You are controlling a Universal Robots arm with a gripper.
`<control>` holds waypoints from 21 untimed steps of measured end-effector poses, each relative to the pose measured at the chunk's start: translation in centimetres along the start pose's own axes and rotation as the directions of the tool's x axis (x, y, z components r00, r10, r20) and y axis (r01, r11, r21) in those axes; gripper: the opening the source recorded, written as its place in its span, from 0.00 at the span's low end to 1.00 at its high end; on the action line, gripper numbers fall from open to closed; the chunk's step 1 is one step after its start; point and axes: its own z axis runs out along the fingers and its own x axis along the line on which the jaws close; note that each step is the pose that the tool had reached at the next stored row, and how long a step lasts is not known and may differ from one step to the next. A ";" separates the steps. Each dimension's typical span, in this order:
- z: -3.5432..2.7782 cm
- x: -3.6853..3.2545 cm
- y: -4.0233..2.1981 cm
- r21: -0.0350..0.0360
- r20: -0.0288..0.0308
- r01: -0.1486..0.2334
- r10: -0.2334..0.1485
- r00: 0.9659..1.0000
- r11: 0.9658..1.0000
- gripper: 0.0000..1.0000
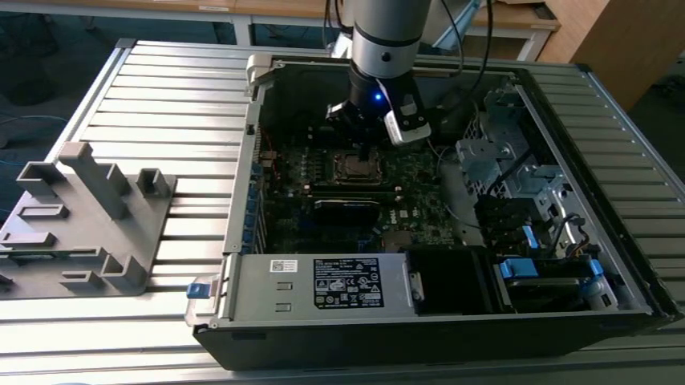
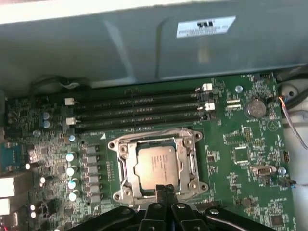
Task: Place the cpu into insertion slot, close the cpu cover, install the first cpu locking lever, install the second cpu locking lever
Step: 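Install the second cpu locking lever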
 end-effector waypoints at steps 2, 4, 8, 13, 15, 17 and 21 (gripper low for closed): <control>-0.01 -0.04 -0.29 0.000 0.000 0.000 0.000 1.000 1.000 0.11; -0.02 -0.07 -0.56 0.000 0.000 0.000 0.000 1.000 1.000 0.11; -0.03 -0.11 -0.91 0.000 0.001 0.000 0.000 1.000 1.000 0.11; -0.04 -0.12 -0.92 0.000 0.001 0.000 0.000 1.000 1.000 0.11; -0.04 -0.12 -0.94 0.000 0.001 0.000 0.000 1.000 1.000 0.11; -0.04 -0.12 -0.98 0.000 0.001 0.000 0.000 1.000 1.000 0.11; -0.05 -0.11 -1.10 0.000 0.003 0.001 -0.001 1.000 1.000 0.11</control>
